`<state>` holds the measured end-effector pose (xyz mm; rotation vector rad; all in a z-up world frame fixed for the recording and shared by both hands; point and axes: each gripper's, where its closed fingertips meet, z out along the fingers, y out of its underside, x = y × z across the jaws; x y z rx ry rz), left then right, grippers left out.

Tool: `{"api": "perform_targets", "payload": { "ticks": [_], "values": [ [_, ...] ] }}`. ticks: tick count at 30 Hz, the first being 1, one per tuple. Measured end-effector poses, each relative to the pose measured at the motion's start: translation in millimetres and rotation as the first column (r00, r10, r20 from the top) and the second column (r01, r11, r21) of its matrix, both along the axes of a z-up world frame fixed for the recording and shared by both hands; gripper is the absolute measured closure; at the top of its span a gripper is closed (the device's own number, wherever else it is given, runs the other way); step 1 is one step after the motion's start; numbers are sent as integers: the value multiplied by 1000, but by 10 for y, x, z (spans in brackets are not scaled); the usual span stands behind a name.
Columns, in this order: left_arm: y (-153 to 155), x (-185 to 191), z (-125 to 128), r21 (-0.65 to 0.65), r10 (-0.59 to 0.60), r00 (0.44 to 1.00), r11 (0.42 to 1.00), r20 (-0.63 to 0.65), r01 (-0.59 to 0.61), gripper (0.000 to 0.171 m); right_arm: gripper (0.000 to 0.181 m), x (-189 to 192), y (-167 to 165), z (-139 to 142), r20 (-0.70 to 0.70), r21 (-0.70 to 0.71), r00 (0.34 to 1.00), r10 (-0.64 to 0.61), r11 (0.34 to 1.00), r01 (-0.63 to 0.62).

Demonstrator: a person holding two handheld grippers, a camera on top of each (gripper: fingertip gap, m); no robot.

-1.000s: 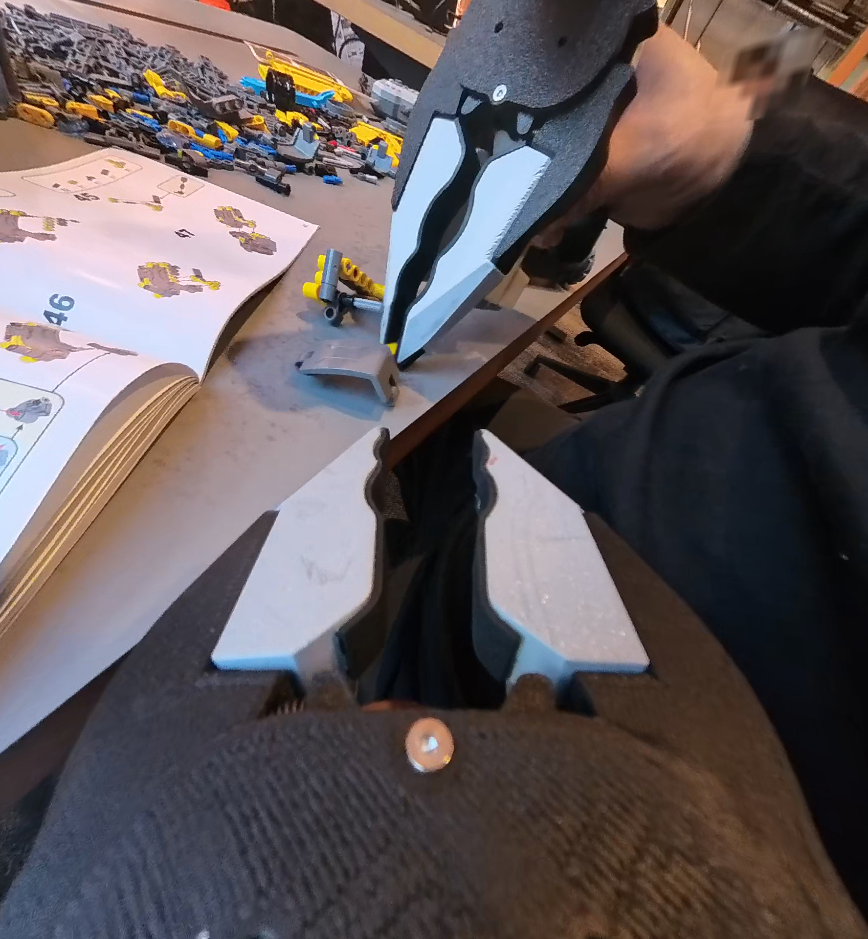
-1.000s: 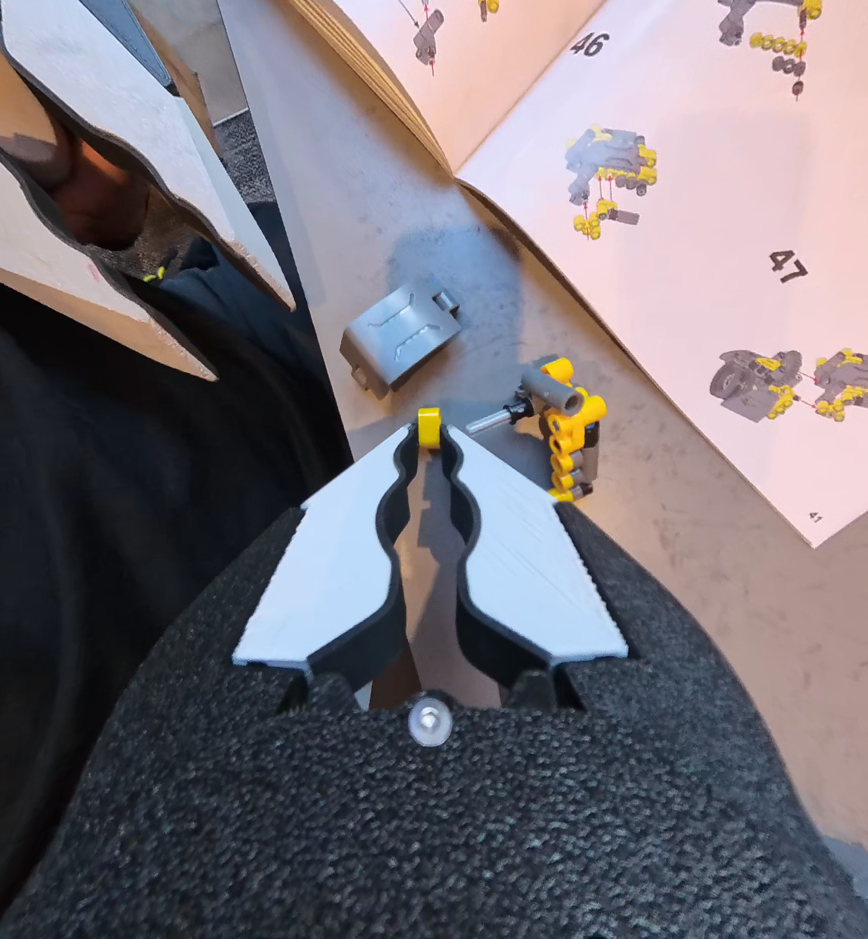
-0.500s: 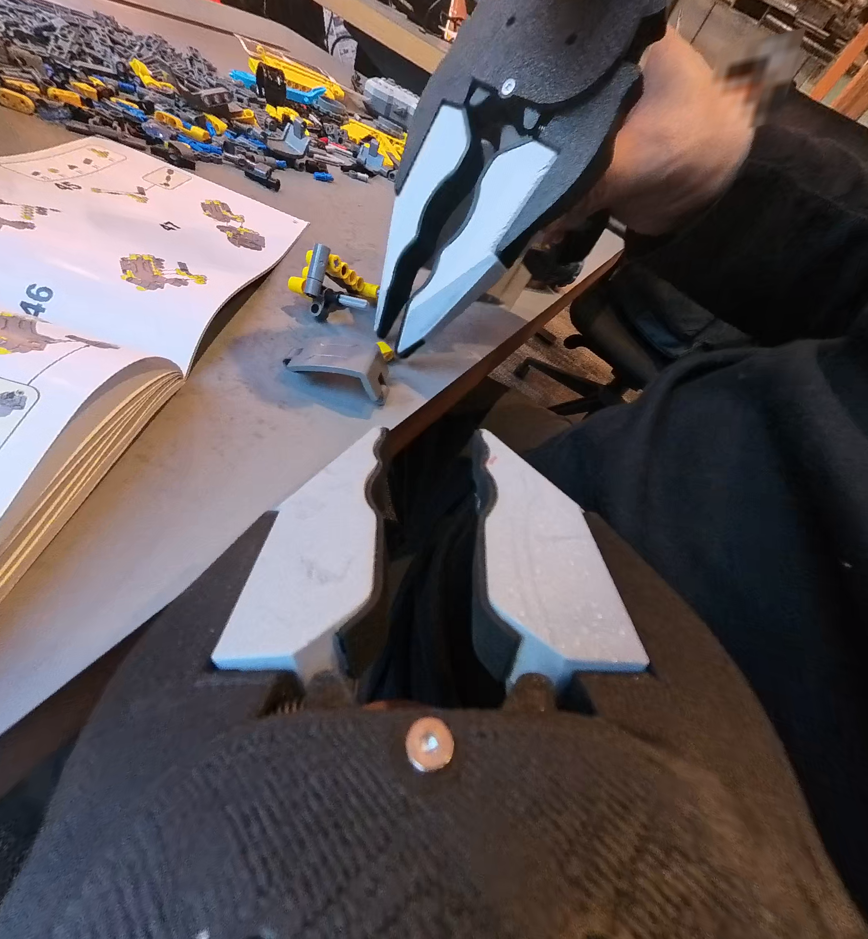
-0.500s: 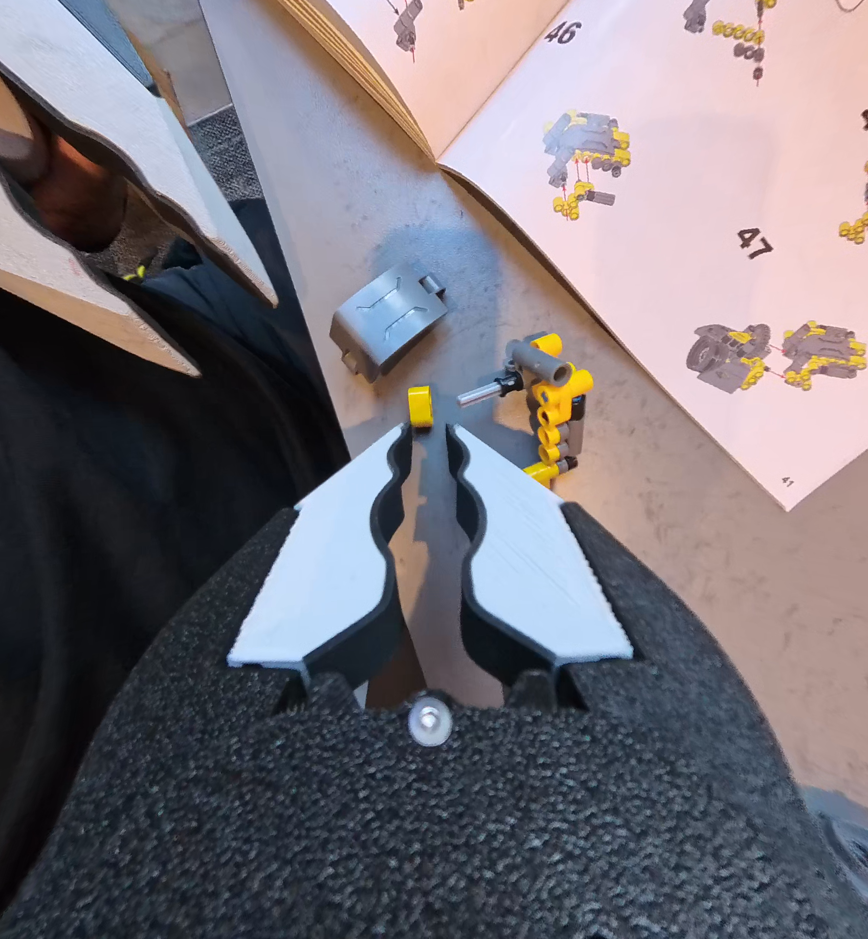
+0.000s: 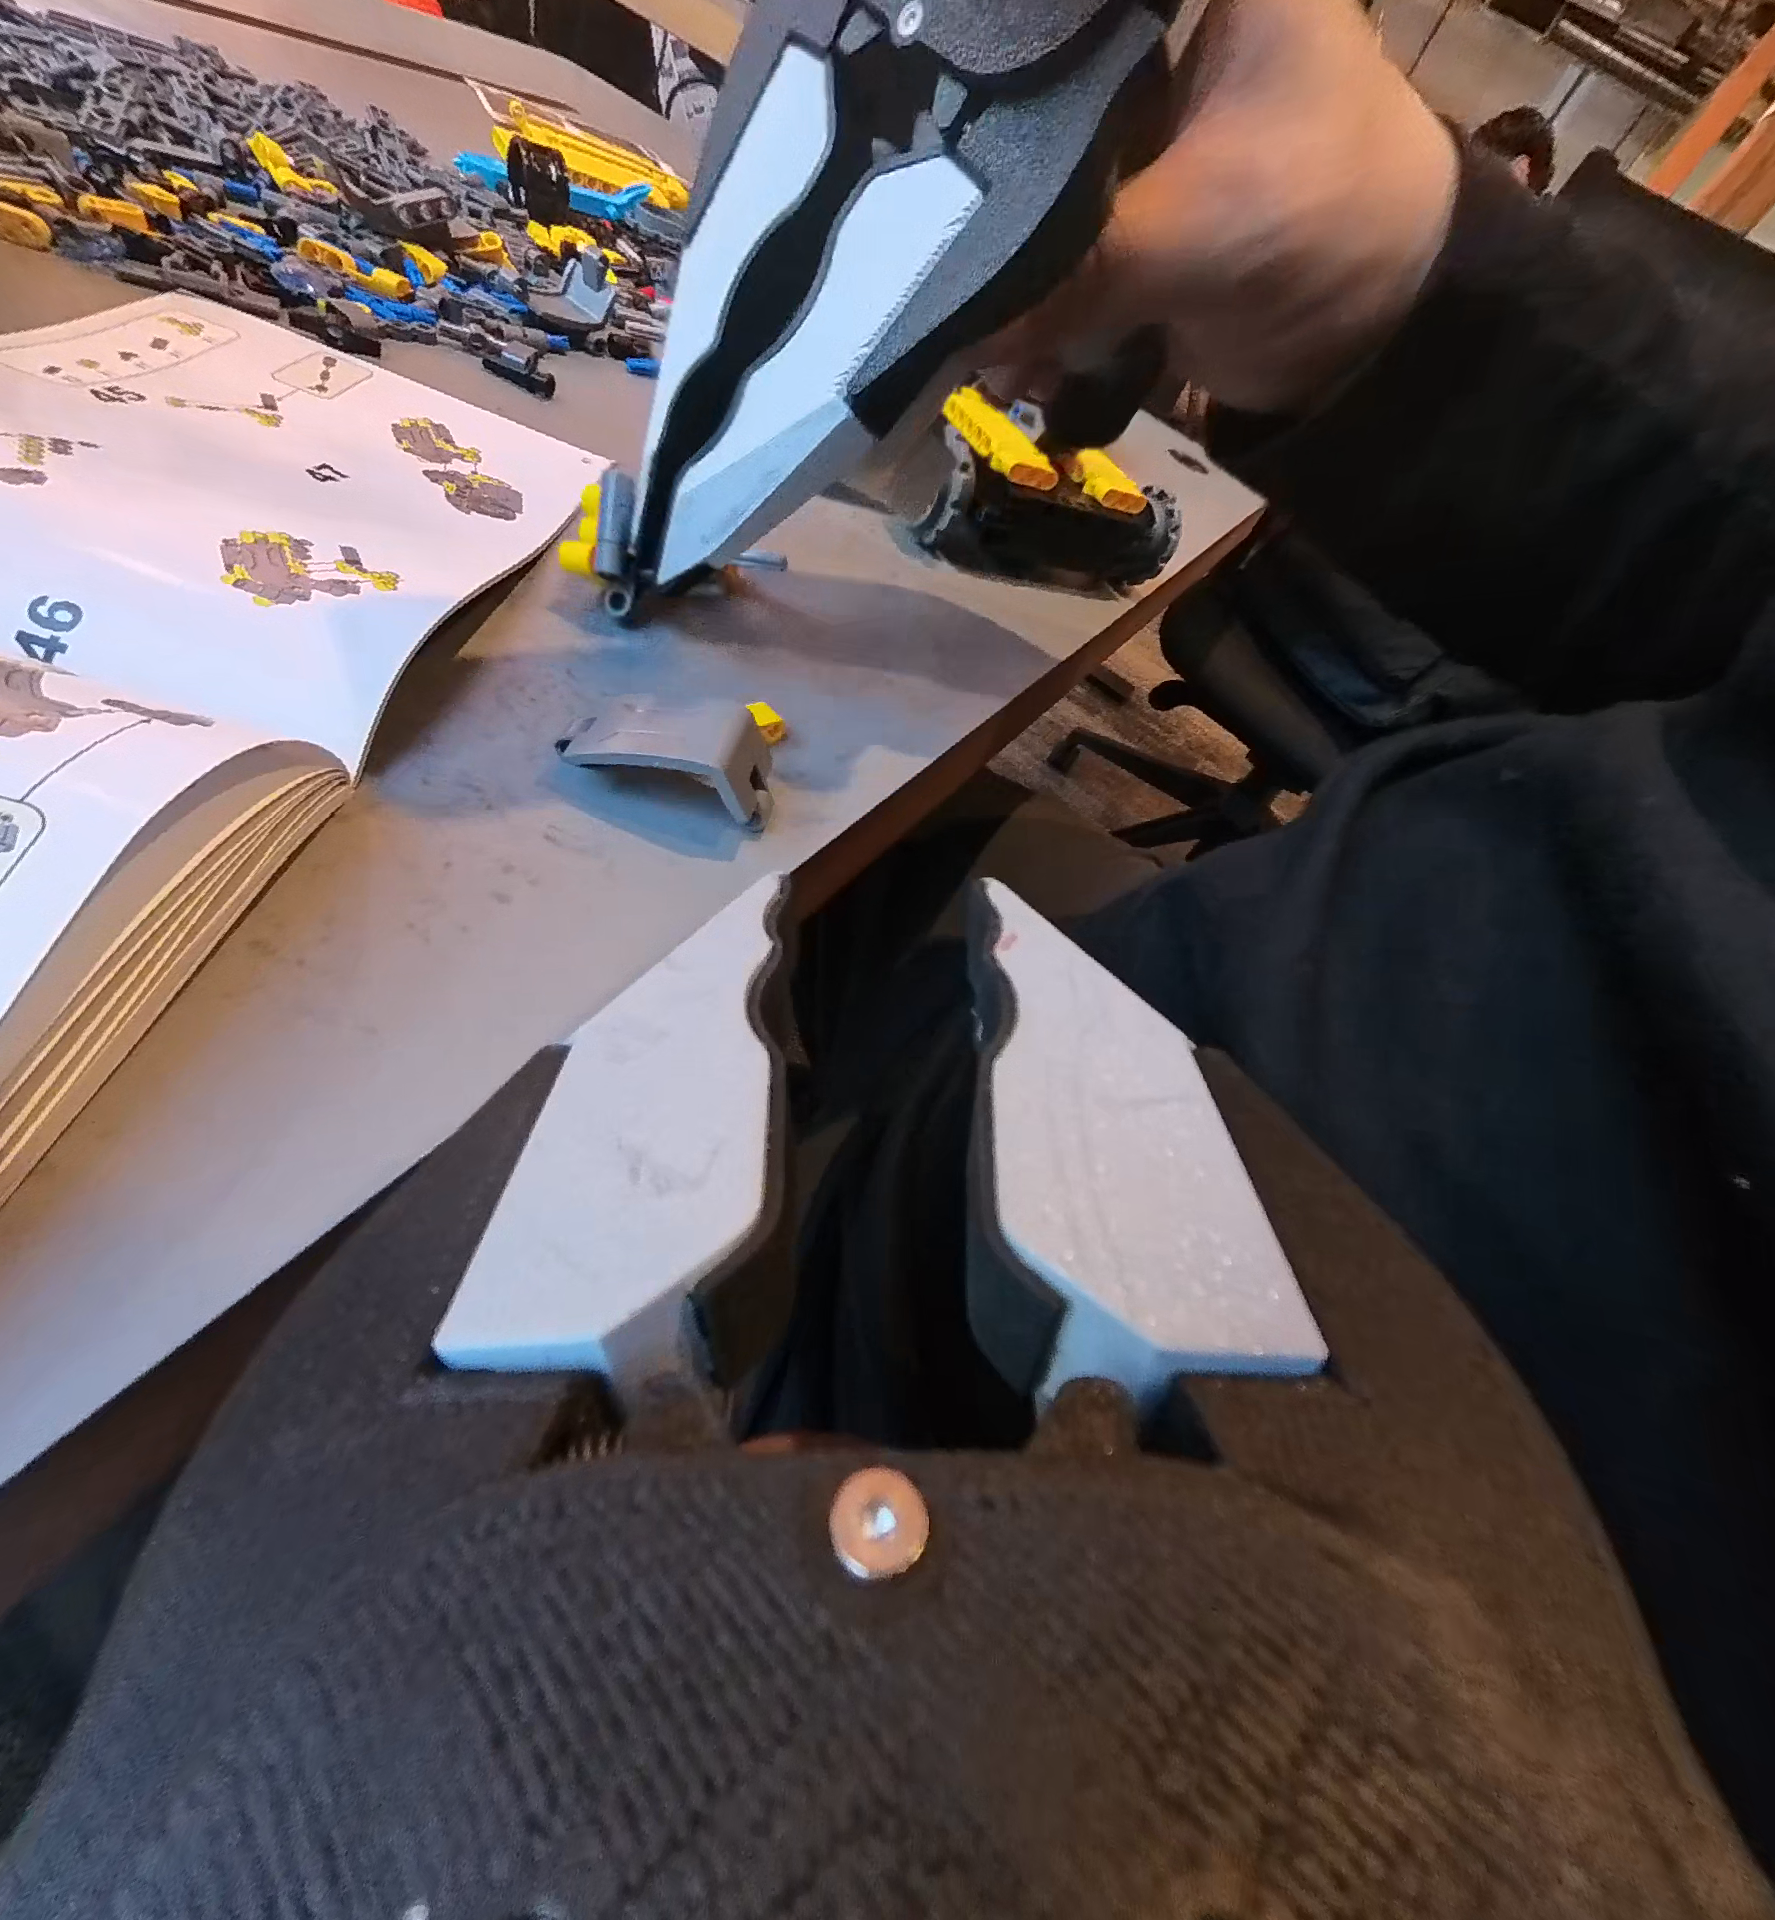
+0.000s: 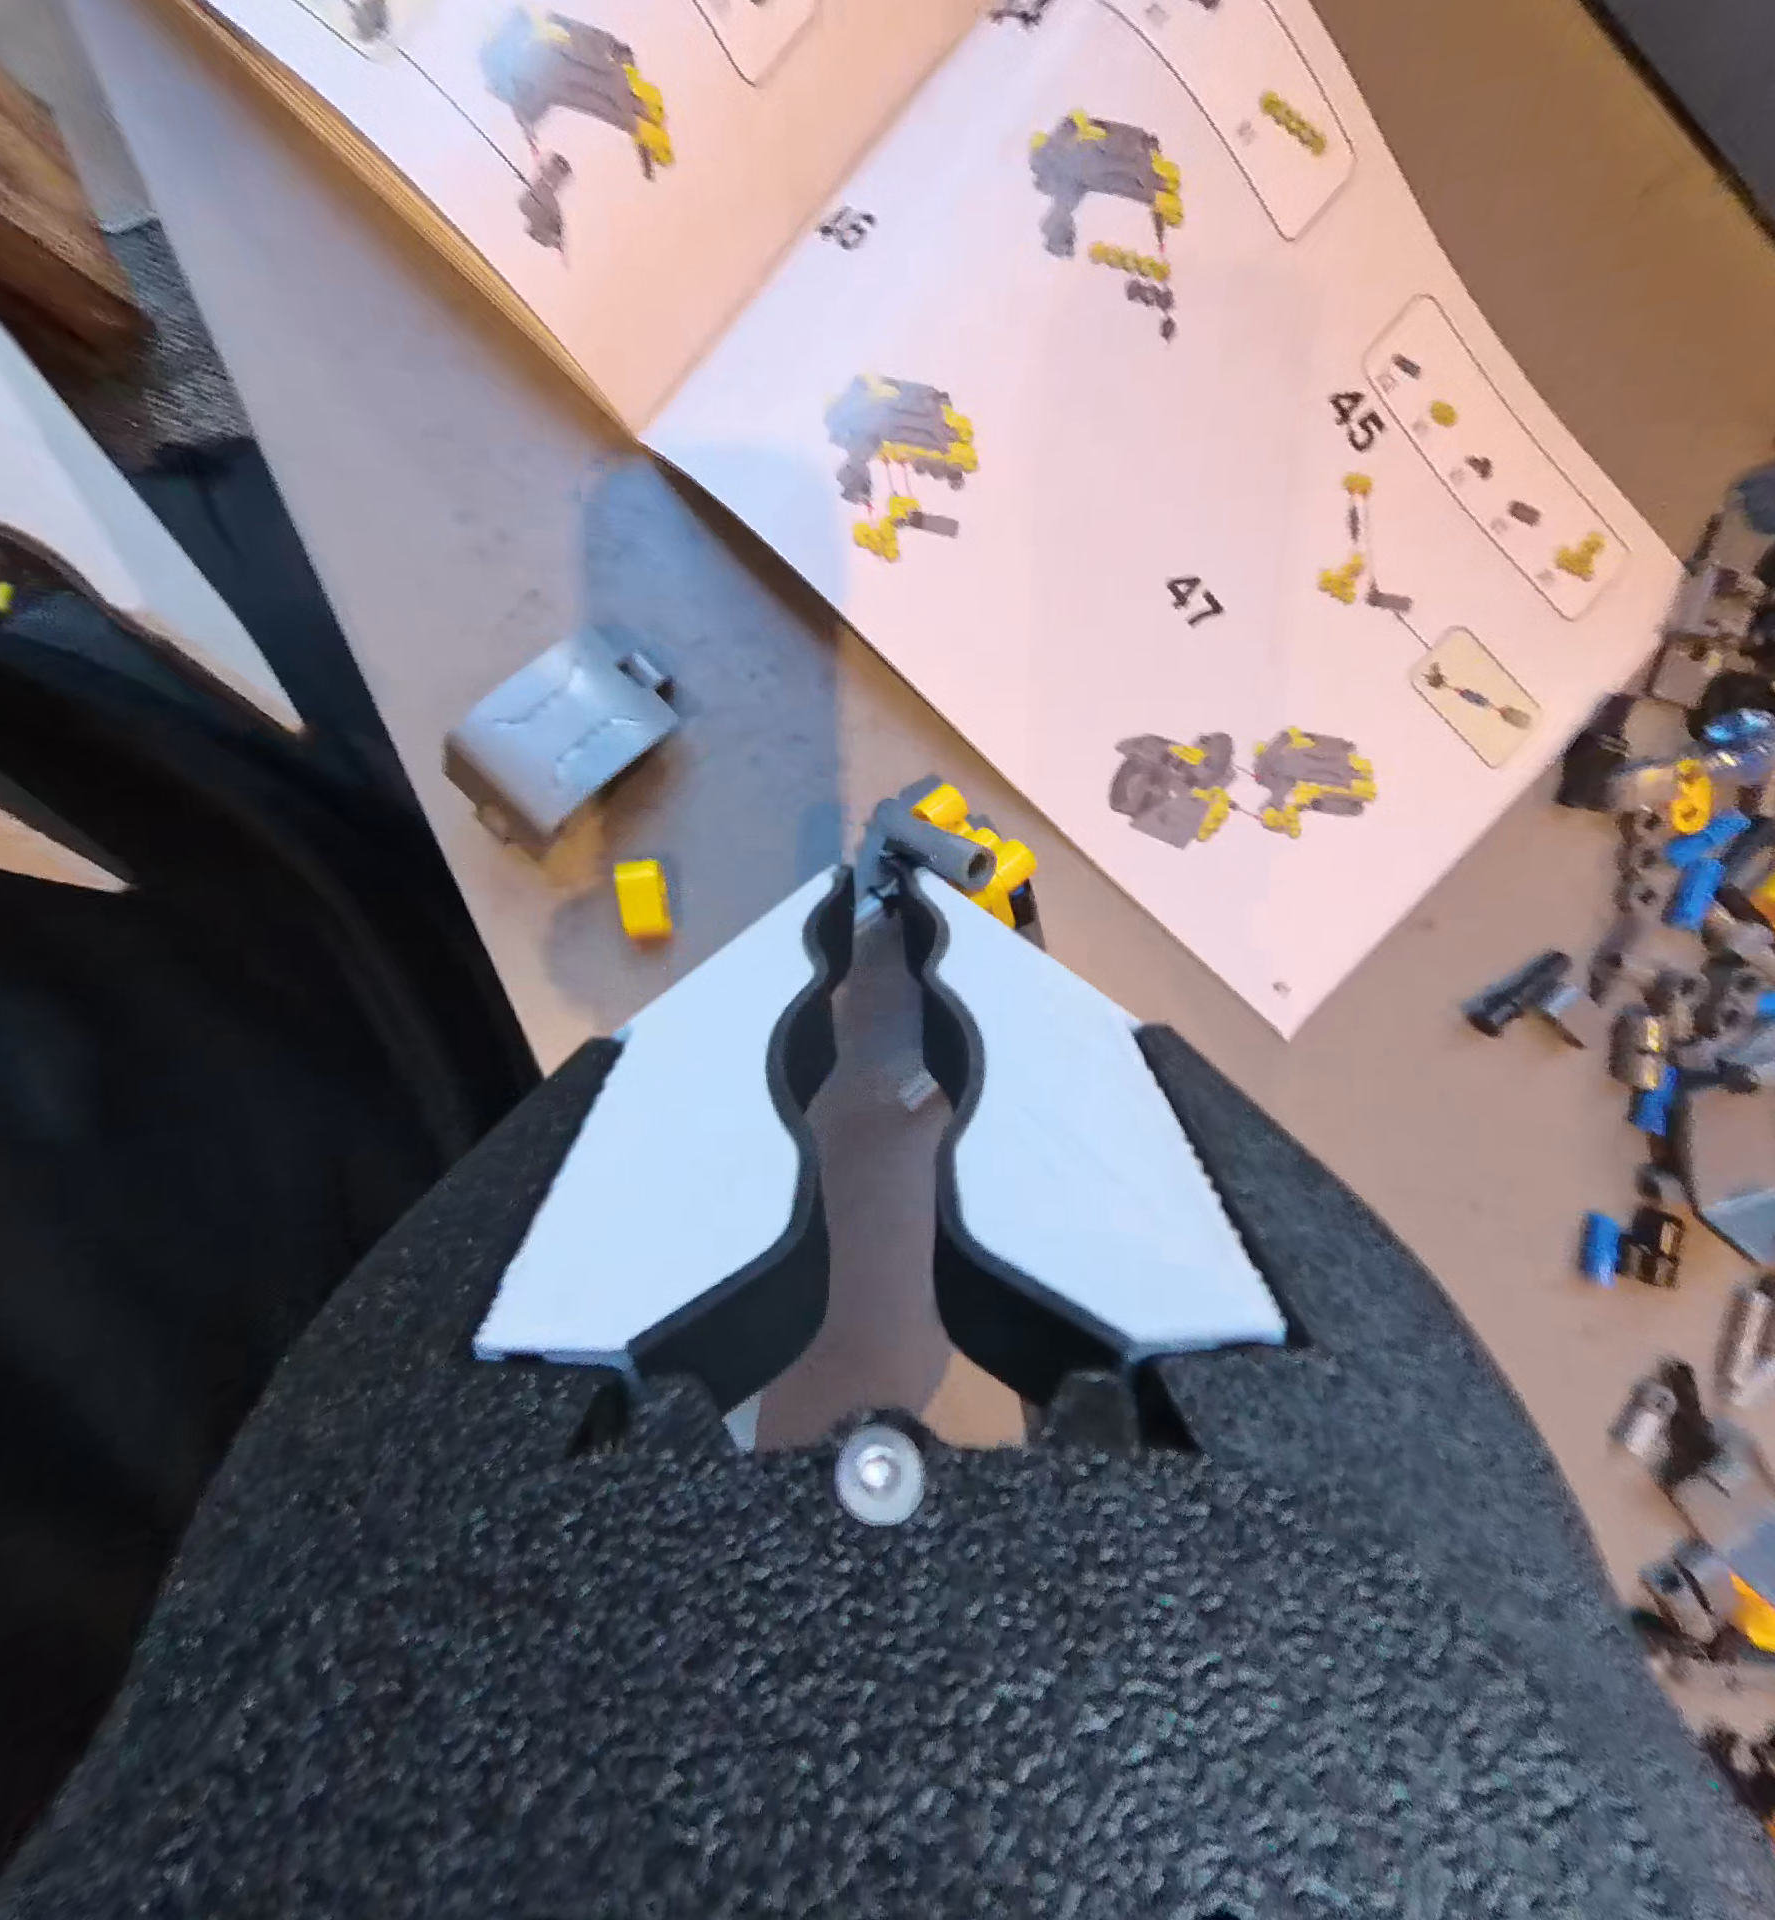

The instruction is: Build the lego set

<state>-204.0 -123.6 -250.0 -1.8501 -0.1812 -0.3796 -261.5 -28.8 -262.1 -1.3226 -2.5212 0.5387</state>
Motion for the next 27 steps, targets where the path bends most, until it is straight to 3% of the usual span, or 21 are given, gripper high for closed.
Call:
{"api": "perform_targets", "payload": {
  "ticks": [4, 7, 14, 19, 27],
  "values": [
    [3, 18, 1, 1, -7, 1000, 1000, 6, 7, 140, 170, 59, 146, 96, -19, 25, 999, -38, 999, 38],
    [6, 21, 1, 2, -8, 1000, 1000, 12, 8, 140, 167, 164, -39, 180, -26, -58, 999, 26, 998, -27],
    [10, 50, 7, 2, -15, 1000, 1000, 6, 15, 140, 160, 330, -286, -52, 48, -114, 995, 93, 990, -87],
    [5, 63, 18, 4, -16, 1000, 1000, 1, 16, 140, 160, 314, -289, -122, 59, -112, 994, 88, 990, -81],
    [-4, 59, 27, 7, -15, 1000, 1000, 4, 15, 140, 174, 319, -354, -149, 63, -167, 994, 91, 983, -79]
  ]
}}
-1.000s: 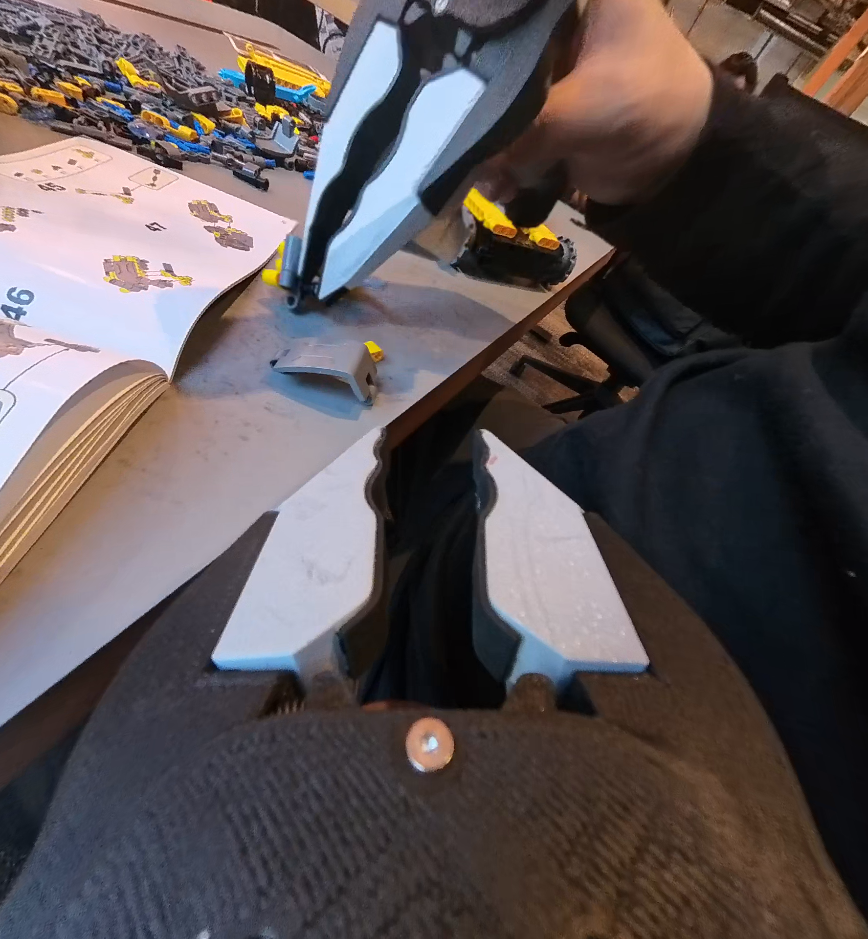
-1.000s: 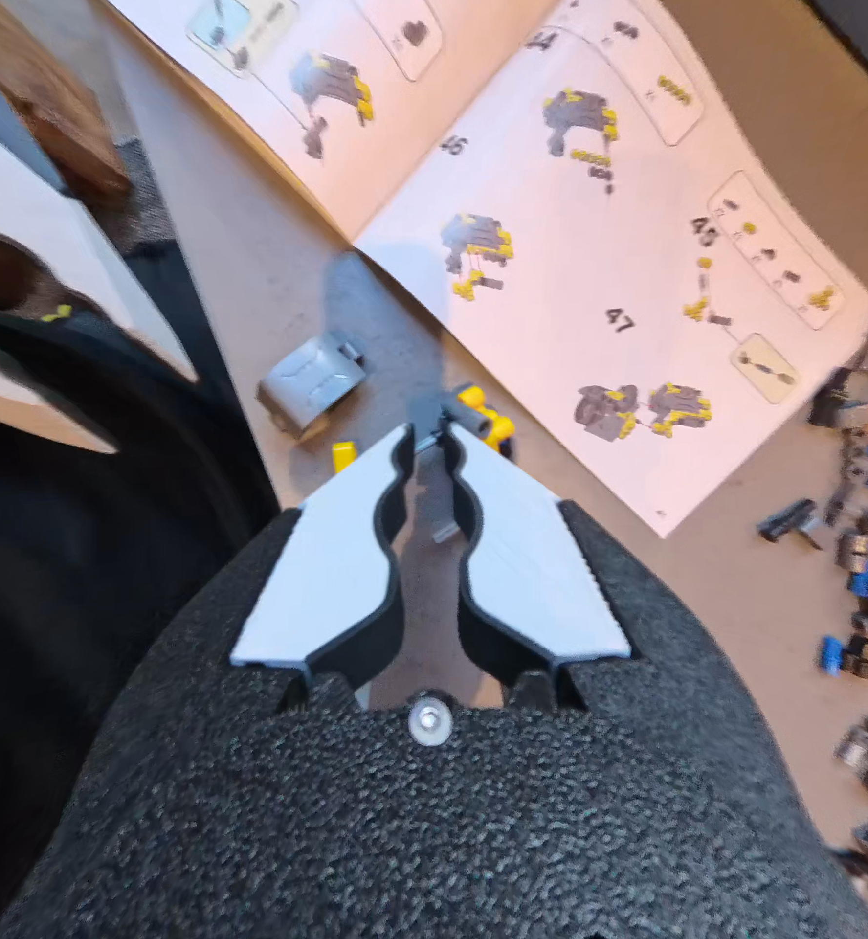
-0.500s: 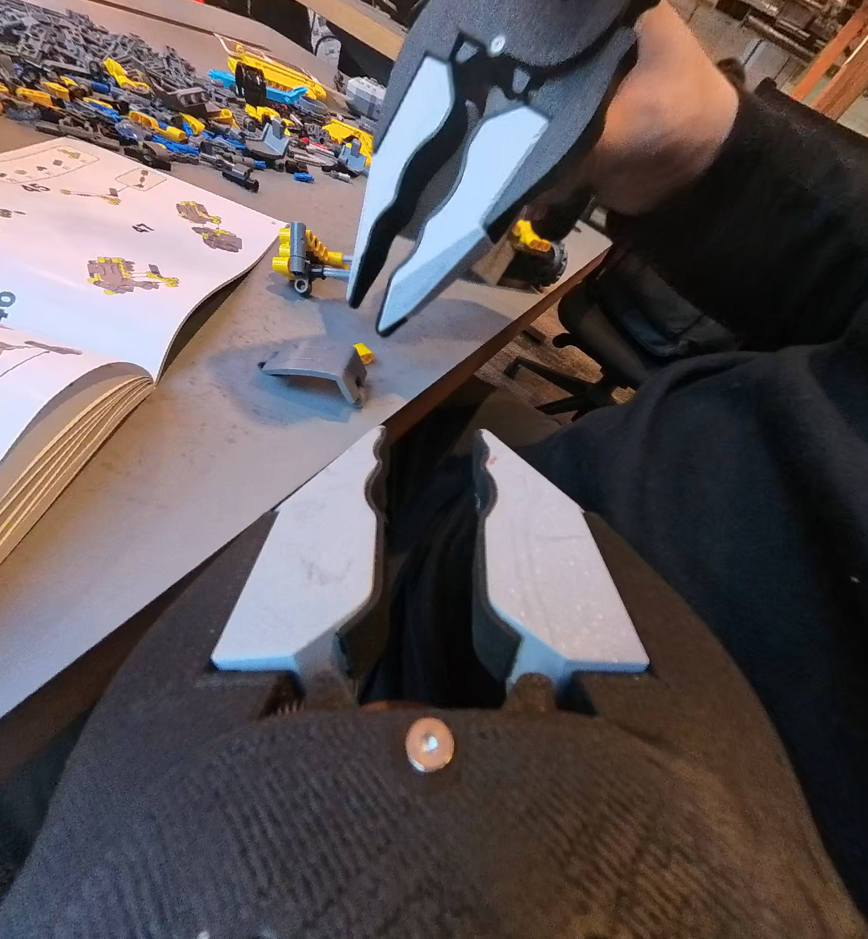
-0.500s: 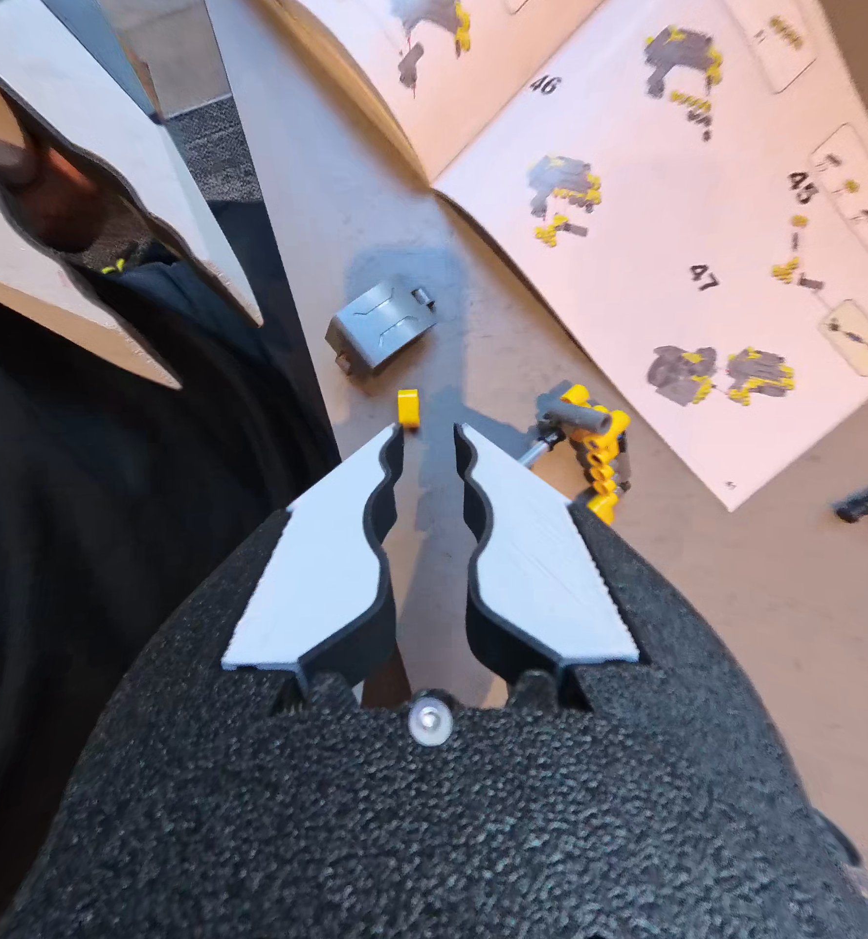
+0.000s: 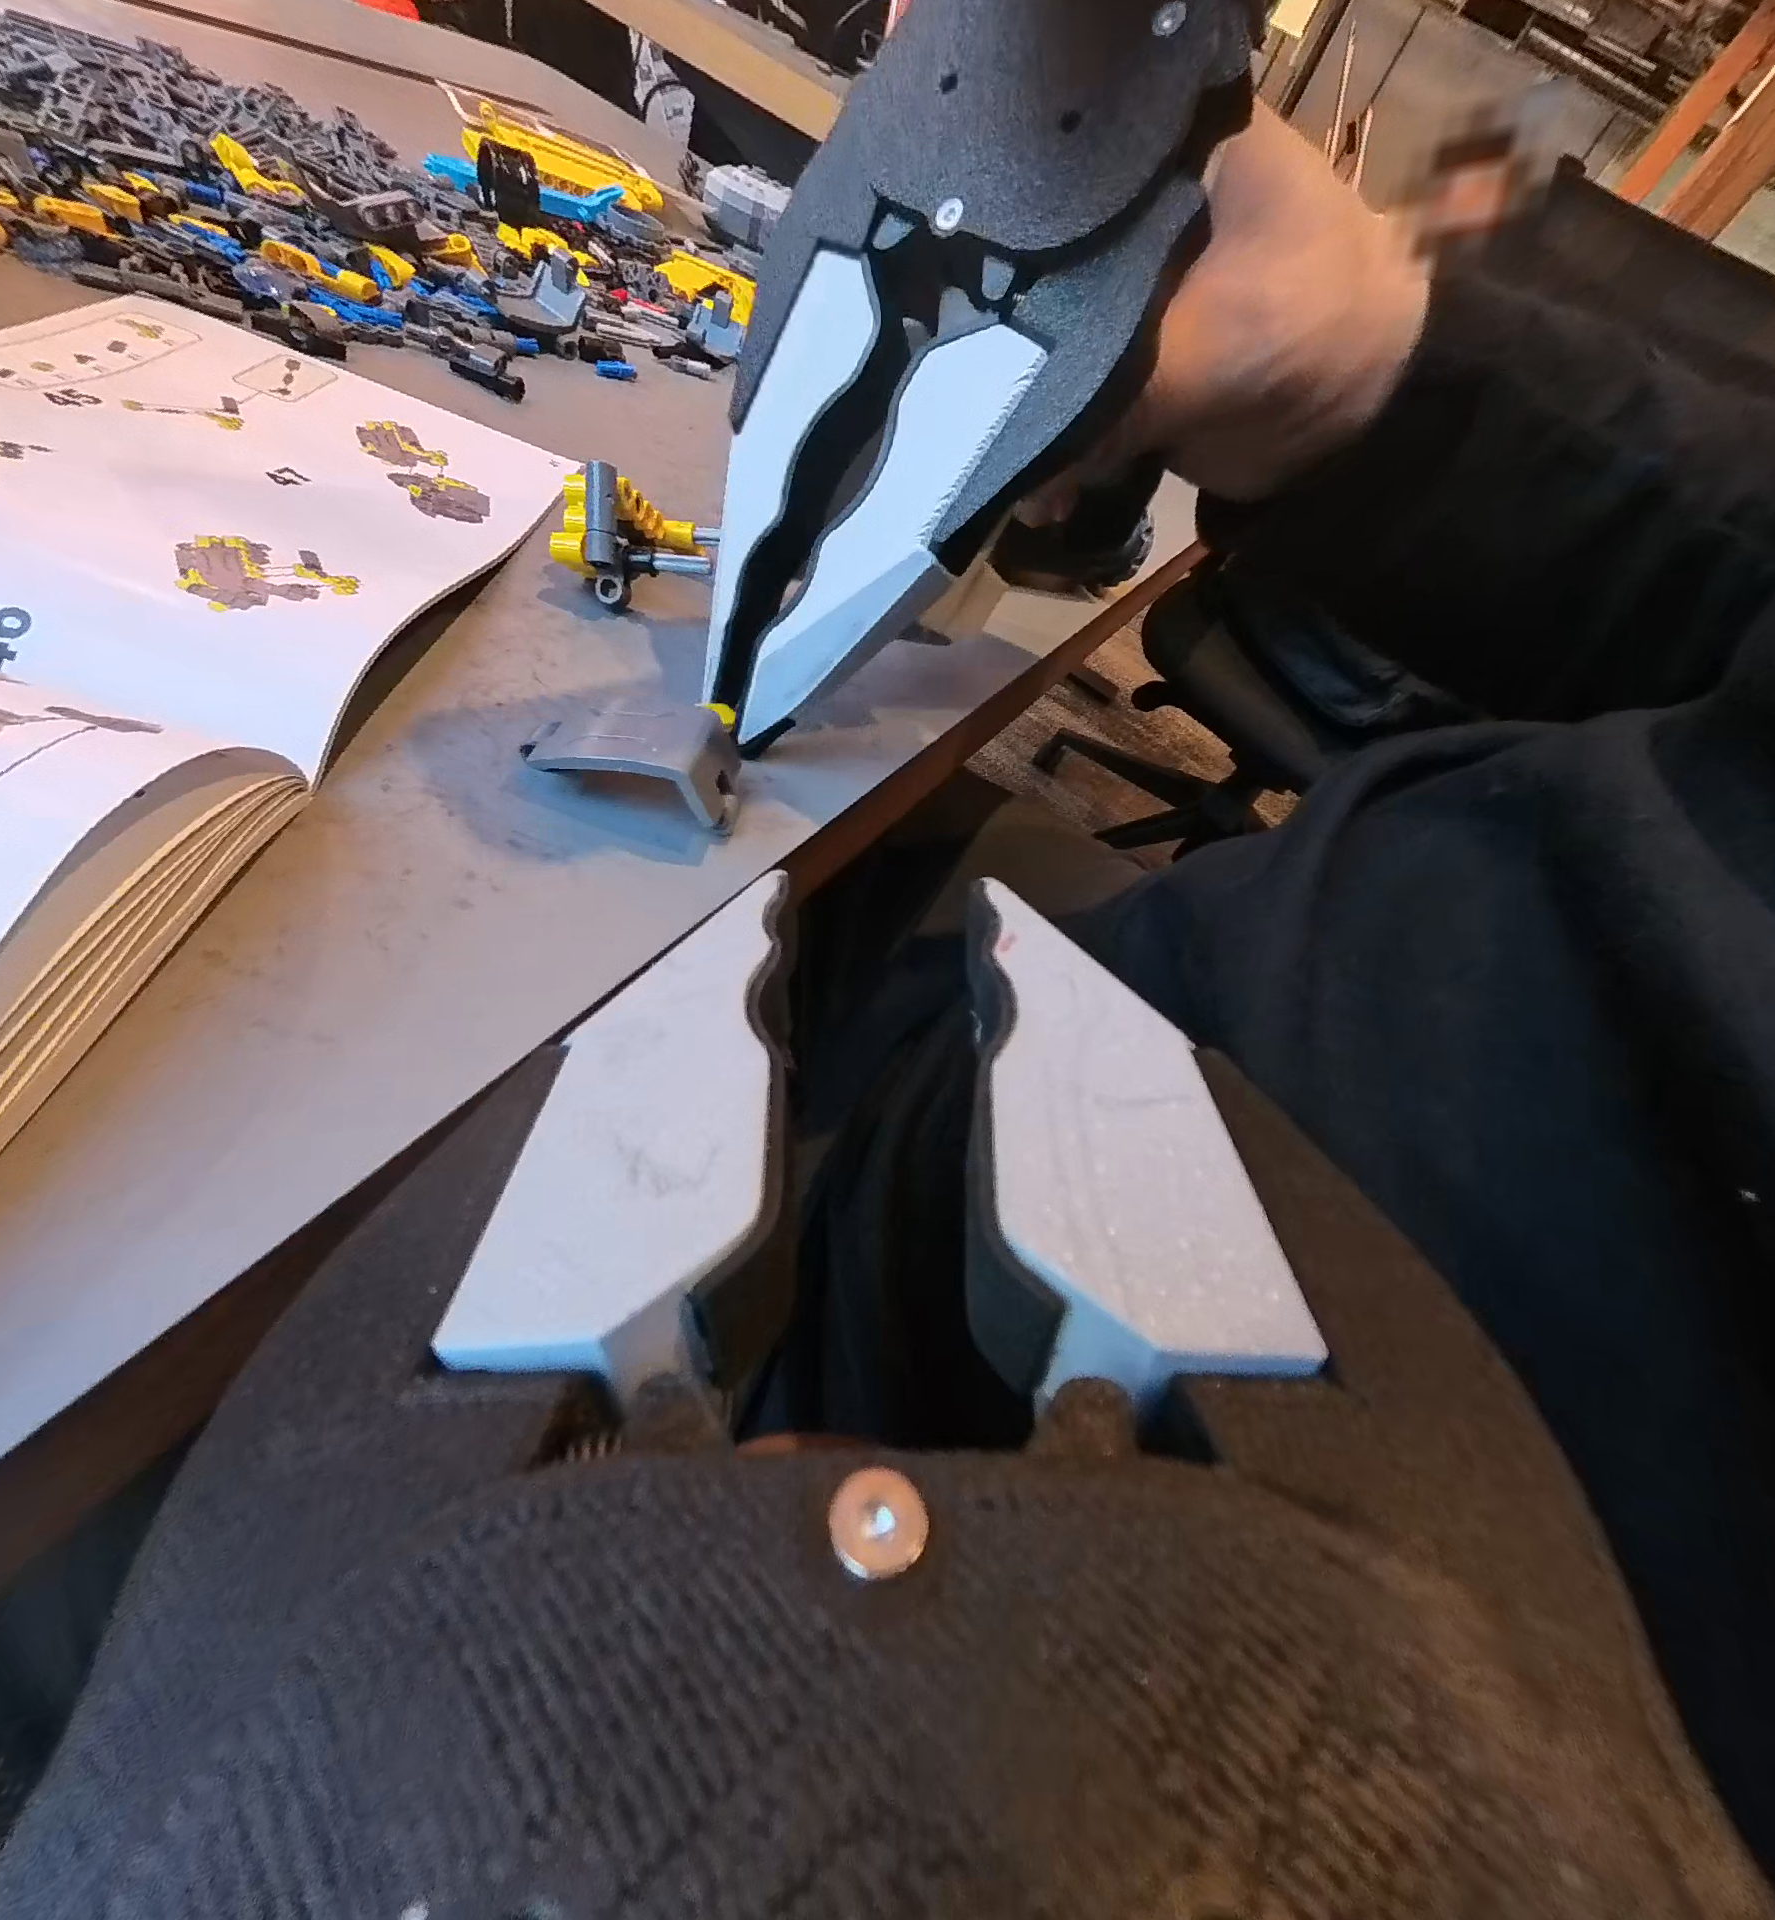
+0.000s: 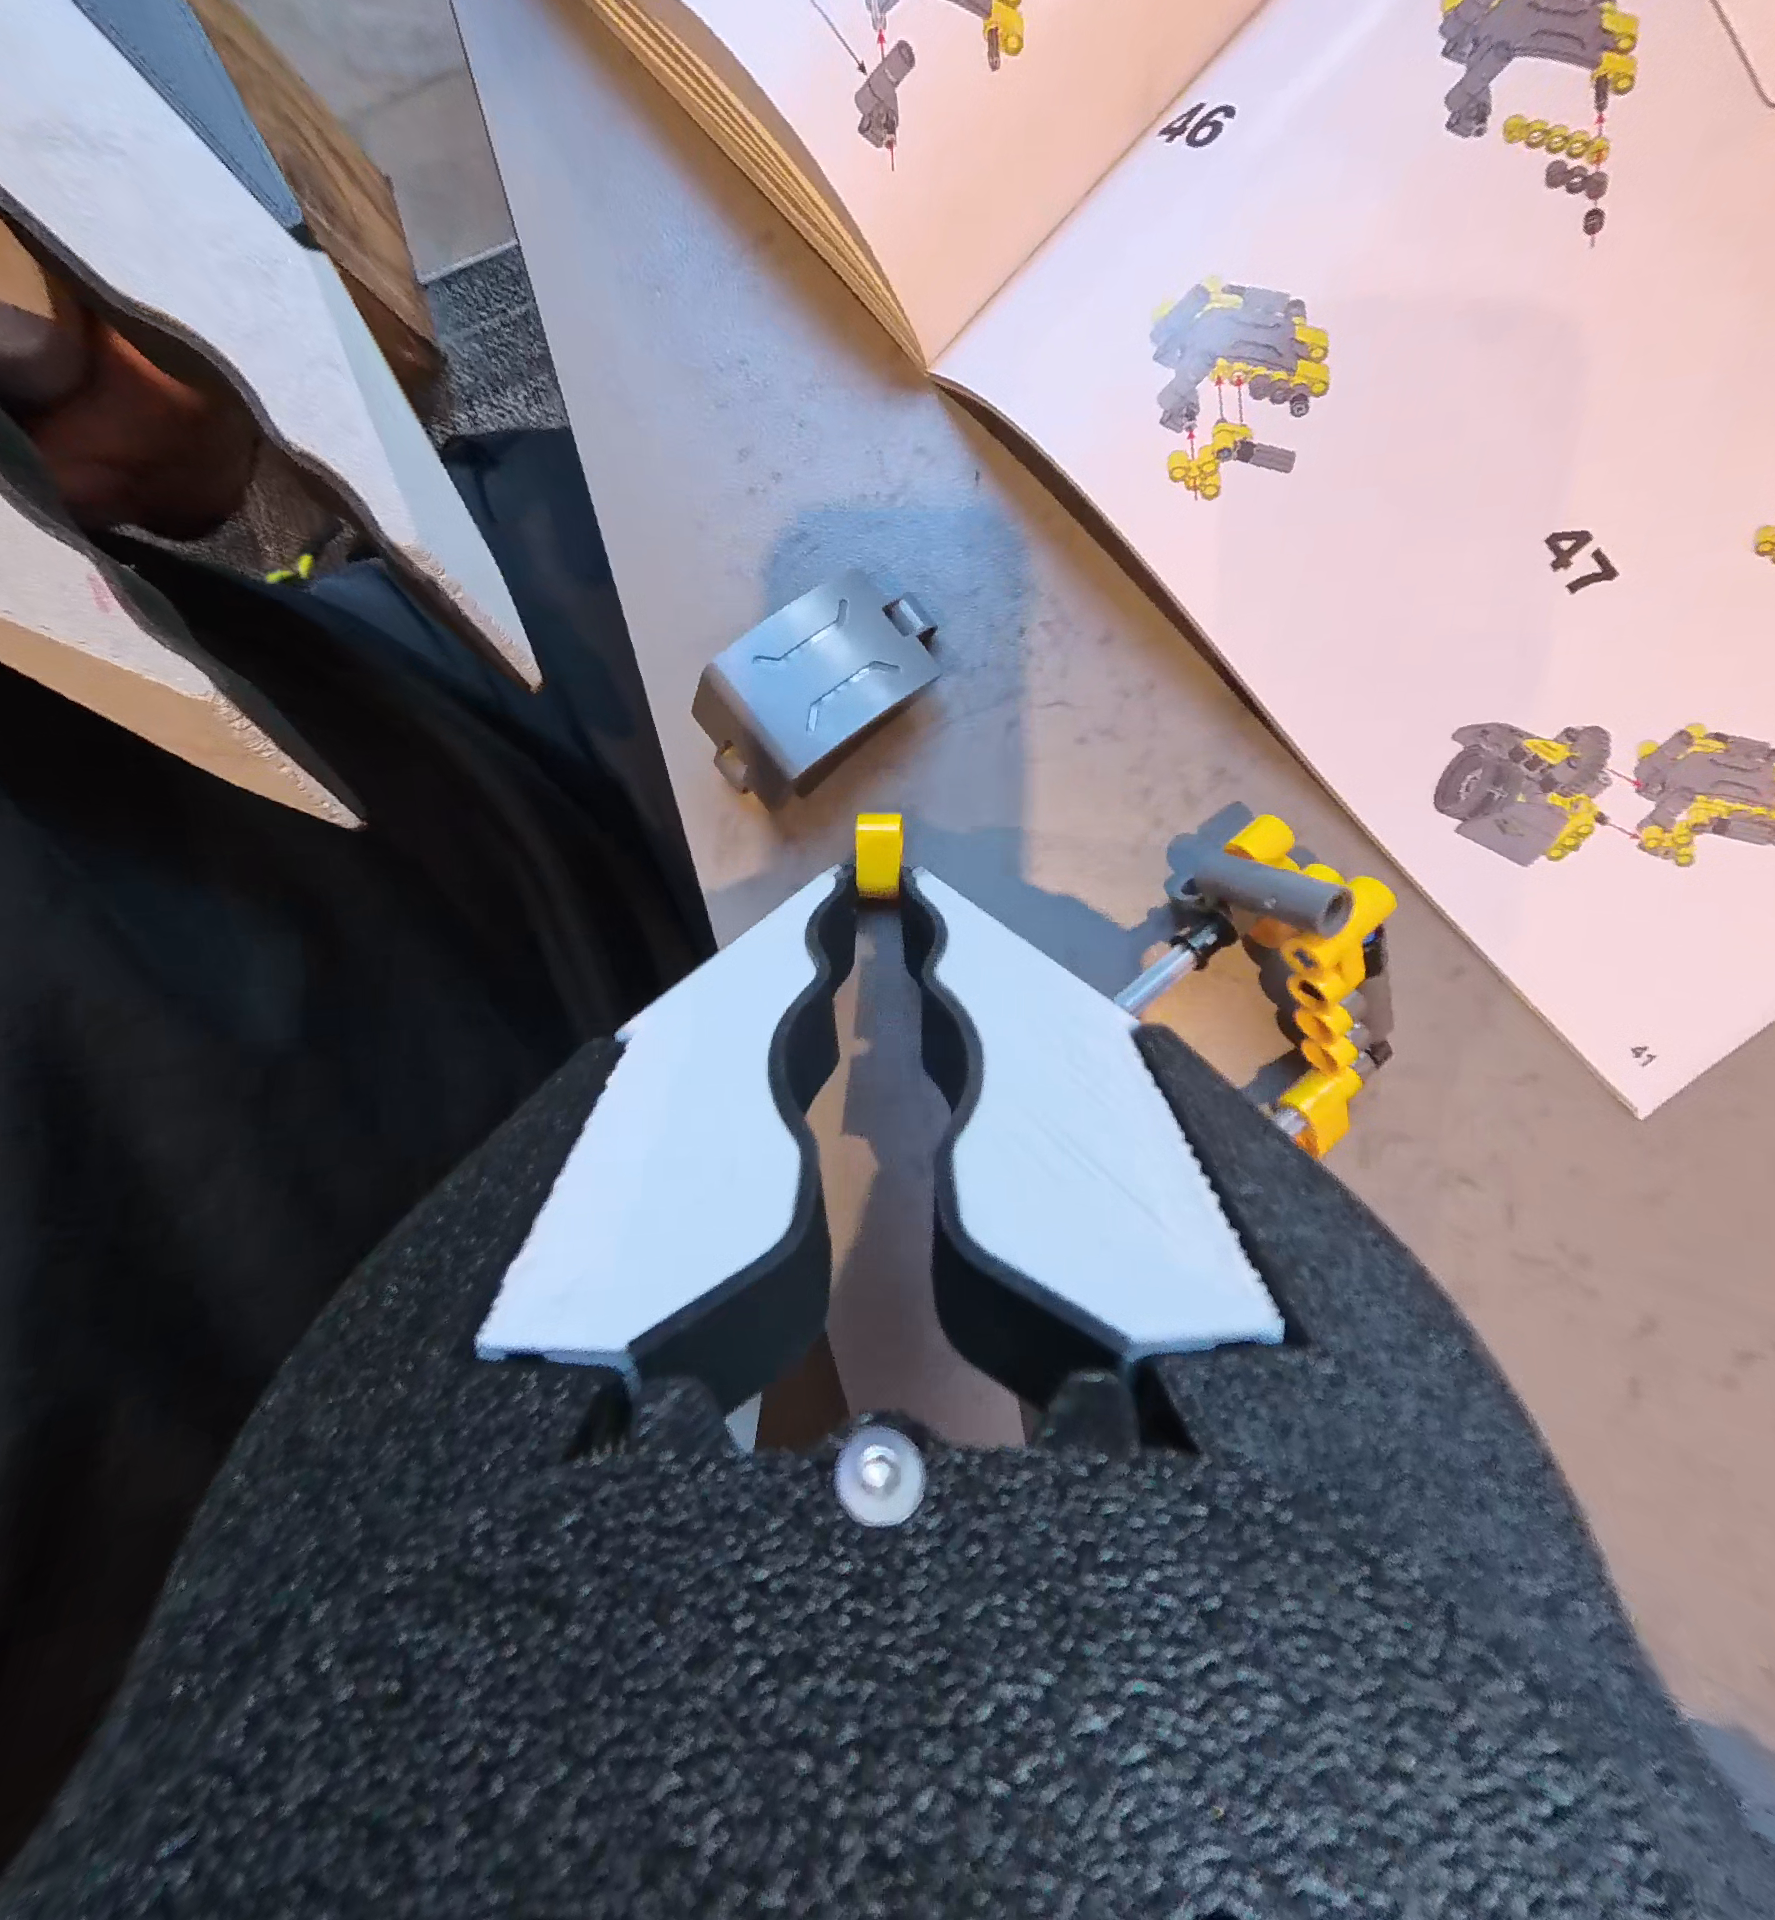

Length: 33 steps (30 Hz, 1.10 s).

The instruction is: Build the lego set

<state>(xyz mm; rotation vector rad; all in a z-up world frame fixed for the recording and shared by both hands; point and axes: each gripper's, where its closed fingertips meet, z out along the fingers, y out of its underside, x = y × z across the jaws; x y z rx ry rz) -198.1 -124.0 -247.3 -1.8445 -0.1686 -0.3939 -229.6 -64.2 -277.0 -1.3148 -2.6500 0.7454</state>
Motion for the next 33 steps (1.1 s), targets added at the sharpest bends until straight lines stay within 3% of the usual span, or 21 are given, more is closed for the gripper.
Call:
{"api": "perform_targets", "payload": {
  "ticks": [11, 33],
  "values": [
    [48, 4, 23, 8, 26, 999, 1000, -23, -26, 142, 174, -16, -81, 135, -65, -166, 995, -76, 984, 65],
    [52, -5, -73, -25, 31, 998, 999, -60, -33, 145, 174, -96, -12, 58, -20, -176, 980, -199, 965, 192]
  ]
}}
